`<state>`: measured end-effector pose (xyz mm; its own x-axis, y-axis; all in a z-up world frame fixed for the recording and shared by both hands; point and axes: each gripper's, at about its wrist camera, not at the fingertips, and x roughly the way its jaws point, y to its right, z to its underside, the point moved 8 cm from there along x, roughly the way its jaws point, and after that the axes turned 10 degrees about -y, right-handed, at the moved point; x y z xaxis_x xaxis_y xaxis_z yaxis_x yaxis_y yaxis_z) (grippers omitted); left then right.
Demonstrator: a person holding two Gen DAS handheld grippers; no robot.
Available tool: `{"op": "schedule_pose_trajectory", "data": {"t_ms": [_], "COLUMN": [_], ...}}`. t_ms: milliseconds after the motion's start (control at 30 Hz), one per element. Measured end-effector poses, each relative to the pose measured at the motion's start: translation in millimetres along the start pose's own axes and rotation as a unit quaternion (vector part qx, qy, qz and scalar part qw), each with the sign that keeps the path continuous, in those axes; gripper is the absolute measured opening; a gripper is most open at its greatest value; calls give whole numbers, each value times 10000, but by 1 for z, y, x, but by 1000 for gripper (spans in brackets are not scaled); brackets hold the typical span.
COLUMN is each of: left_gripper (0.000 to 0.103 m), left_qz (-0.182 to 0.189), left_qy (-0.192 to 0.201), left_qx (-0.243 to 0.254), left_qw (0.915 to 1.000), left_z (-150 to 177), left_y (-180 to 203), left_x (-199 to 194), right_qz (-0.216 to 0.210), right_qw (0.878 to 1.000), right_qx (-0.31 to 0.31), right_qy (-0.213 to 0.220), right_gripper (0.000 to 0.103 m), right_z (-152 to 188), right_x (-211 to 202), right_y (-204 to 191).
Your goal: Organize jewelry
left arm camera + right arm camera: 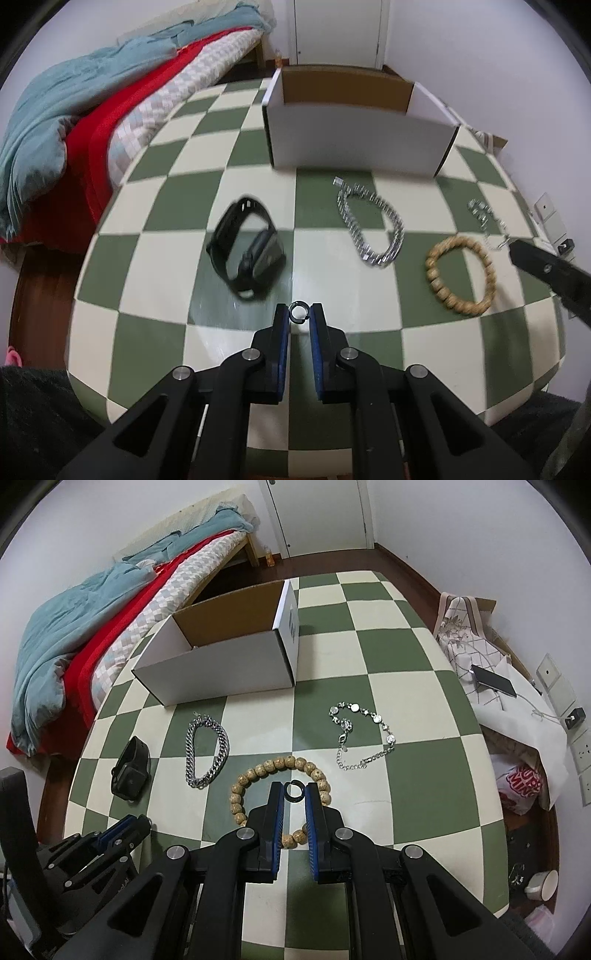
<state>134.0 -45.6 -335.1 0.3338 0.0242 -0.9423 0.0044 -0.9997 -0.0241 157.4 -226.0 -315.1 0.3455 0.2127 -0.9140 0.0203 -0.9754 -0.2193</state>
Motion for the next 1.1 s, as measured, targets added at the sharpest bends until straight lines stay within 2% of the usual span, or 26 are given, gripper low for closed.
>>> {"op": "schedule_pose_trajectory", "data": {"t_ms": [167,267,333,467,600,767,900,967,1000,1067,1100], "left_gripper": [9,9,9,9,9,10,12,13,15,35,62], "left_qz": [277,479,623,817,912,982,1024,949,926,861,834], "left_qy": [321,572,604,321,-188,-592,-790,-762,-749,-641,-591], "left_qx": [-88,-110,-147,-65,145,273,345,350,350,325,305], "left_qw": [9991,9972,9961,9961,9955,9930,9910,9919,9923,9937,9943], "left_z": [-36,-83,-111,-177,-218,-242,-251,-254,-257,-261,-263], "left_y": [3,2,0,-5,-3,2,9,9,9,7,5], "left_x": [-41,-68,-73,-55,-19,16,30,30,31,26,23], "right_qz": [-170,-352,-445,-633,-896,-911,-784,-705,-686,-667,-652], "right_qw": [9998,9990,9983,9966,9955,9953,9953,9957,9957,9956,9959], "right_qx": [66,65,47,10,153,160,30,44,71,137,166], "right_qy": [95,253,368,521,271,-304,-563,-597,-620,-645,-613], "right_gripper": [12,12,12,12,12,12,12,13,13,17,20], "right_z": [-10,-32,-53,-107,-161,-203,-215,-218,-220,-221,-222], "right_x": [-12,-27,-34,-38,-14,33,54,59,60,61,60], "right_y": [-4,-15,-23,-38,-46,-50,-53,-51,-50,-47,-46]}}
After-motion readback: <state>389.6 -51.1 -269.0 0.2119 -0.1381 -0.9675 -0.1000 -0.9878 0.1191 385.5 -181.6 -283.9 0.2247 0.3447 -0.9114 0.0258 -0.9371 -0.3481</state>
